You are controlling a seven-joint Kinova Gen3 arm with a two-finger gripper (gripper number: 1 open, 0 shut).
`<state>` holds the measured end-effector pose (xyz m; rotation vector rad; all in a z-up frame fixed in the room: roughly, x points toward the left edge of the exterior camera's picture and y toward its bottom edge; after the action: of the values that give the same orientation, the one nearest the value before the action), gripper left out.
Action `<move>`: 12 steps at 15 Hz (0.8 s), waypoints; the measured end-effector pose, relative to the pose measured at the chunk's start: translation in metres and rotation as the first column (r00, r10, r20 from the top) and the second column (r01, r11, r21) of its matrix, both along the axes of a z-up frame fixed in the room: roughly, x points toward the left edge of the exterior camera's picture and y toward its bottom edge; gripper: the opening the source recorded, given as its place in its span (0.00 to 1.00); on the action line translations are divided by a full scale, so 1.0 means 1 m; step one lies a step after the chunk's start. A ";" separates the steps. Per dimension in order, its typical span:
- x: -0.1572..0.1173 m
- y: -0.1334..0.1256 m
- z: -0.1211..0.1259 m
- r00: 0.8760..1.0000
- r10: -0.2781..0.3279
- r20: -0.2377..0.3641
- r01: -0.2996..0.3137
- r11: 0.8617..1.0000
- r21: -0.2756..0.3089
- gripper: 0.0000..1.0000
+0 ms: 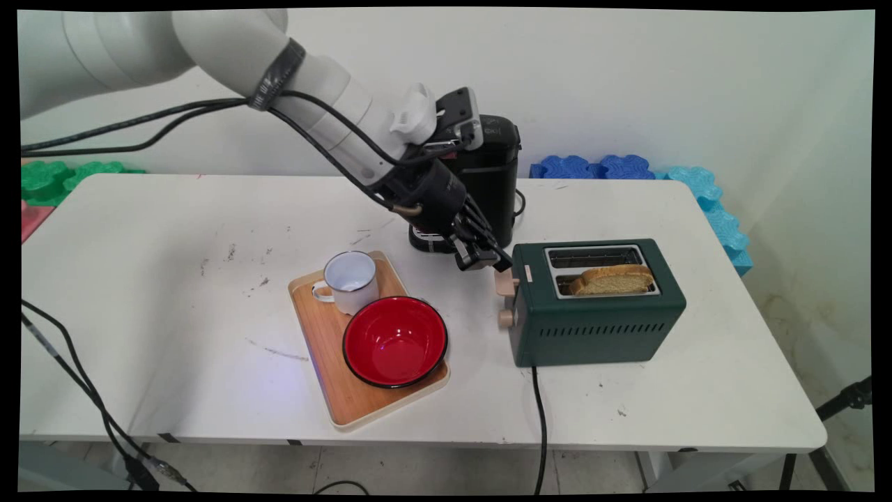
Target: Press the toaster switch
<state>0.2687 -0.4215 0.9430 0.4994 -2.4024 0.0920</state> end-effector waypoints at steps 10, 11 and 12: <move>-0.006 -0.009 -0.019 1.000 -0.011 0.024 0.011 1.000 -0.005 0.00; -0.006 -0.009 -0.021 1.000 -0.012 0.025 0.012 1.000 -0.005 0.00; -0.007 -0.010 -0.023 1.000 -0.012 0.026 0.012 1.000 -0.006 0.00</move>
<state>0.2621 -0.4312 0.9196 0.4831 -2.4293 0.1013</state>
